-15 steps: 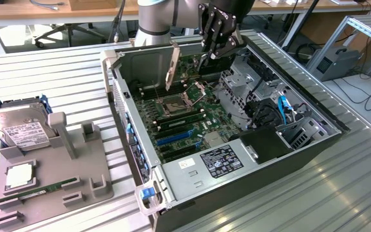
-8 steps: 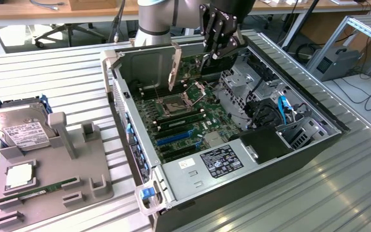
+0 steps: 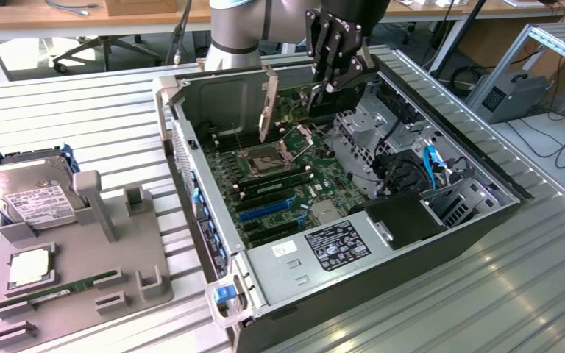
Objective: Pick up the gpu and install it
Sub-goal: 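Insert the gpu into the slot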
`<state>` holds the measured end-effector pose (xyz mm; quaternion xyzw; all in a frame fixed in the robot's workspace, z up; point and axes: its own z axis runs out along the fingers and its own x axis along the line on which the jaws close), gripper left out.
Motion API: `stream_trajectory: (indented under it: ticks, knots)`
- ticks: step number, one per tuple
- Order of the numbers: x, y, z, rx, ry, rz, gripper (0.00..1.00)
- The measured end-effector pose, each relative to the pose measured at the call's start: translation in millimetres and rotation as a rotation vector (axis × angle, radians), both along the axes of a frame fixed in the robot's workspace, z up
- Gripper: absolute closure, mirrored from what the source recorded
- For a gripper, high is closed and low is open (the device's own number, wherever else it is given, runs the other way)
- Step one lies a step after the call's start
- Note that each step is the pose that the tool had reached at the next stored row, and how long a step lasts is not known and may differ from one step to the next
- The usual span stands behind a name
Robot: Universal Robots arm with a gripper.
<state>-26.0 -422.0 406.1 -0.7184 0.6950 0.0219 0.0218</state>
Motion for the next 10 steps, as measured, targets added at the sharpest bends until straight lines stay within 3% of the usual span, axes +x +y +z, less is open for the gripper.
stream_trajectory:
  ticks: [4,7,8,10]
  knots:
    - [0.0,0.0,-0.1,-0.0002,0.0016,0.000,0.73]
    - [0.0,0.1,-0.8,-0.0003,0.0205,0.000,0.73]
    - [0.0,0.1,-0.9,-0.0004,0.0238,0.000,0.73]
    - [-0.1,0.0,-0.9,-0.0003,0.0239,0.000,0.73]
